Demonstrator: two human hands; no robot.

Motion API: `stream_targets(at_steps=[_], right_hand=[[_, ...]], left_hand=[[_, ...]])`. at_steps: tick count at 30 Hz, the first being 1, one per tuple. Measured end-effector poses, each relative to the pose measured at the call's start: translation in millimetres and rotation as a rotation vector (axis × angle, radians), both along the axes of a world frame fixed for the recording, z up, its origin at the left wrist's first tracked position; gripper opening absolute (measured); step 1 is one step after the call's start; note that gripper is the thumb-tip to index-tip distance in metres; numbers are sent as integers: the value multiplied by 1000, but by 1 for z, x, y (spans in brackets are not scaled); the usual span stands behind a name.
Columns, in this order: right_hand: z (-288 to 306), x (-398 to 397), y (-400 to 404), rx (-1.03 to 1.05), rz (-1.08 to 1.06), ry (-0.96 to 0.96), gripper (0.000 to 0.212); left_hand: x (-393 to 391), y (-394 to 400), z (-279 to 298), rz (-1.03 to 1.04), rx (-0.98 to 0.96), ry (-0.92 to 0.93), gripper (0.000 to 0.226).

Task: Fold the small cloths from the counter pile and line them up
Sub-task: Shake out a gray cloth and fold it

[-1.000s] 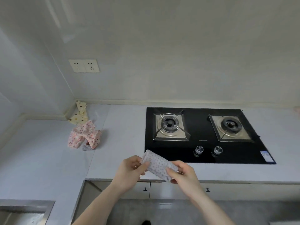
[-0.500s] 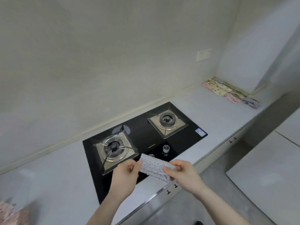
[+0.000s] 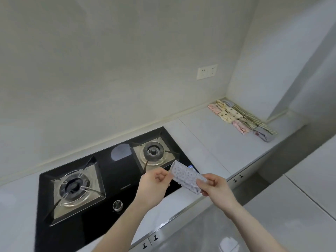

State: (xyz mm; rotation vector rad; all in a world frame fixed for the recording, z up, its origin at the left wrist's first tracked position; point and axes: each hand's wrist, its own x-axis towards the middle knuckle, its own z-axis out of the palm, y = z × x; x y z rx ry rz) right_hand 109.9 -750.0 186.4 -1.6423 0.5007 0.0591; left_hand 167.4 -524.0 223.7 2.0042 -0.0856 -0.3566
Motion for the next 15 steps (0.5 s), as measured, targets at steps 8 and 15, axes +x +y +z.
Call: stream_targets(at_steps=[8,15], right_hand=[[-29,43,-131,17,-187,55,11],[-77,44,-189,108,-426,184,14]], left_hand=[[29,-99,-9,-122,77,83,7],[87,-146,-26,-315,209,50,13]])
